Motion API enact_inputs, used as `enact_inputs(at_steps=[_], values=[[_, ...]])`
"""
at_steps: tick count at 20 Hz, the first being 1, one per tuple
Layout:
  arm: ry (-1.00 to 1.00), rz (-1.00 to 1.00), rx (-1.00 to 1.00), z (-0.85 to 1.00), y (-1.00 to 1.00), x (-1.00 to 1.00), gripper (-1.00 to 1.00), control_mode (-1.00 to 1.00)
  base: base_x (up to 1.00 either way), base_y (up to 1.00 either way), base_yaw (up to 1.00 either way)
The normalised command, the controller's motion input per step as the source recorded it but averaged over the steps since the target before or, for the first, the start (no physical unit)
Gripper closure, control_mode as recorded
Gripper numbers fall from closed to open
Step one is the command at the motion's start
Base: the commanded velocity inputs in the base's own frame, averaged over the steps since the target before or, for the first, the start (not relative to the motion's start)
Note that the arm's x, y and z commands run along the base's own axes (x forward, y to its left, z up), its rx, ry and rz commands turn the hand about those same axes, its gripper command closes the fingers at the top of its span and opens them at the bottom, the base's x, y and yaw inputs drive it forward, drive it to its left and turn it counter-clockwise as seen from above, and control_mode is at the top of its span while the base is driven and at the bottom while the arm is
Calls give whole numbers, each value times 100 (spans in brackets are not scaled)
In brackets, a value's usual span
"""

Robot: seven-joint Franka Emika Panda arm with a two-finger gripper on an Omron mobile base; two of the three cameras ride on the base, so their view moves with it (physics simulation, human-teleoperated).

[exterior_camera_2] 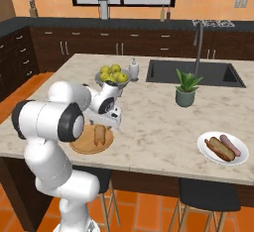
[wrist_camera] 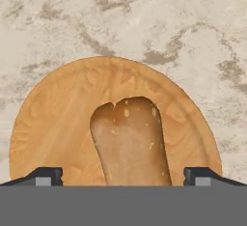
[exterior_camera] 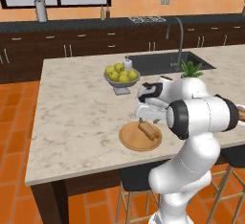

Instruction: Place one bun and one sausage from the bowl on each plate.

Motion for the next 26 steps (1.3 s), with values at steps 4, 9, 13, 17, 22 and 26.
enact_inputs(at_steps=[4,9,13,17,22,26], values=[[-16,0,-11,77,24,-94,-100,-100,0,0,0],[-25,0,-23,95,17,-100,-100,-100,0,0,0],[-34,0,-20,64,25,-100,-100,-100,0,0,0],[-7,0,-1,10,4,-47,-100,-100,0,0,0],[0,0,0,0,-2,-5,-100,-100,0,0,0],[0,0,0,0,0,0,-100,100,-60,-48,-5]])
